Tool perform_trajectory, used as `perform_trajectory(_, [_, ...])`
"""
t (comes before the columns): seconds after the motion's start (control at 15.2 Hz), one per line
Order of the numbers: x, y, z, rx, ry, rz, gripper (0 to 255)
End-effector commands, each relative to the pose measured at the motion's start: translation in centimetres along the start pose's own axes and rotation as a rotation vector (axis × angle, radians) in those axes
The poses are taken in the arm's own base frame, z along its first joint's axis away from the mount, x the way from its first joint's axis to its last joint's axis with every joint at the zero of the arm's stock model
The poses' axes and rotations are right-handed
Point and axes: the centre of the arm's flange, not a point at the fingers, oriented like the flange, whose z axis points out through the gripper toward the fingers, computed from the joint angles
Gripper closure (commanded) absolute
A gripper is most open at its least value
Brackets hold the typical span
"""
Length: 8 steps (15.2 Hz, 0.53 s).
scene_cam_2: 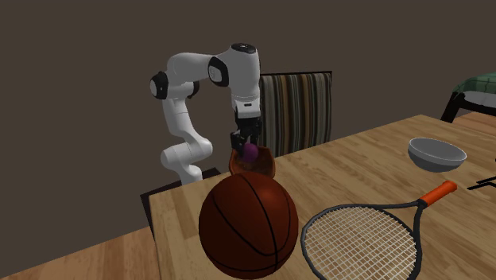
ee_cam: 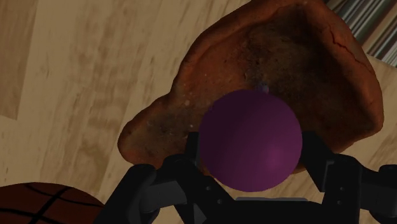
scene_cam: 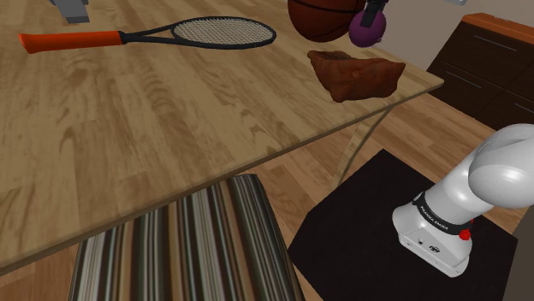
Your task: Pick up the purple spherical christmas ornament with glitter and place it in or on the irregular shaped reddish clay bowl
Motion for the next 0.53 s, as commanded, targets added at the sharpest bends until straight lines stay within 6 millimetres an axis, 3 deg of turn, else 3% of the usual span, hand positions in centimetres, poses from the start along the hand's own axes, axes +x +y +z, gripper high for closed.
perform_trajectory(0.0, [0.01,0.02,0.28,0.000,0.001,0.000,255])
perform_trajectory(0.33, [0.01,0.02,0.28,0.000,0.001,0.000,255])
perform_trajectory(0.4, [0.01,0.02,0.28,0.000,0.001,0.000,0])
perform_trajectory(0.46, [0.01,0.02,0.28,0.000,0.001,0.000,0])
